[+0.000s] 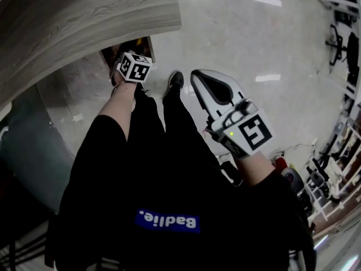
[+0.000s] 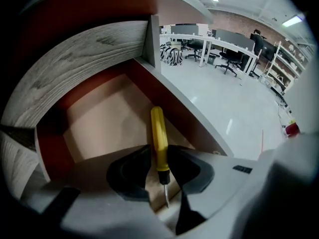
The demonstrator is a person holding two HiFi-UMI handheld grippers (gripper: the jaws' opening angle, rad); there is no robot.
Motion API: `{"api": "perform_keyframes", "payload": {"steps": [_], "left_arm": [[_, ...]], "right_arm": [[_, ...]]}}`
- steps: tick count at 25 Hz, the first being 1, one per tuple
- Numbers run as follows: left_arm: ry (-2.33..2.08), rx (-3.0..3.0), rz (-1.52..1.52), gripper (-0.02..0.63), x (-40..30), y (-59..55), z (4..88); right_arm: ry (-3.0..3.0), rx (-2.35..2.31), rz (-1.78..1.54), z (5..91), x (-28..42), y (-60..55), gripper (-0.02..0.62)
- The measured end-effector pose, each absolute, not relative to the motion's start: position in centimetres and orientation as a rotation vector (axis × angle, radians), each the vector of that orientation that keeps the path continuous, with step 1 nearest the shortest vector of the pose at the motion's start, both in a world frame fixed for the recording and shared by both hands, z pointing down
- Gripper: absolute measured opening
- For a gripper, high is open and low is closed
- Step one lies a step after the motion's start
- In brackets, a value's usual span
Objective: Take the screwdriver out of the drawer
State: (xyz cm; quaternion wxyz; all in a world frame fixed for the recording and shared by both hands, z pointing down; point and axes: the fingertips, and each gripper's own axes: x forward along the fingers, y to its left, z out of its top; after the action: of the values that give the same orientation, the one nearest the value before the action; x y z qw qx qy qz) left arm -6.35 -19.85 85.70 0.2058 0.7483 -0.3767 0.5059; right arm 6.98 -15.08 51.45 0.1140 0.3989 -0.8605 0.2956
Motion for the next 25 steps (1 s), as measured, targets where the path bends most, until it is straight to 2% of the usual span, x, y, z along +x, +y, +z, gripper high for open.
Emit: {"api": "perform_keyframes", "payload": {"steps": [4, 13, 25], "left_arm": [[-1.047, 2.089, 1.433, 0.084, -6.6, -20.1, 86.0], [-1.02, 2.056, 1.451, 0.083, -7.4, -20.0, 85.8], [-1.029, 2.139, 1.394, 0.081, -7.4, -17.5, 77.8]], "right_arm": [[-2.515, 1.182, 0.873, 51.6, 7.1, -15.0, 0.029], [-2.523, 1.193, 0.864, 50.8, 6.8, -15.5, 0.029], [-2.606, 1.191, 0.798, 45.4, 6.1, -14.1, 0.029]]}}
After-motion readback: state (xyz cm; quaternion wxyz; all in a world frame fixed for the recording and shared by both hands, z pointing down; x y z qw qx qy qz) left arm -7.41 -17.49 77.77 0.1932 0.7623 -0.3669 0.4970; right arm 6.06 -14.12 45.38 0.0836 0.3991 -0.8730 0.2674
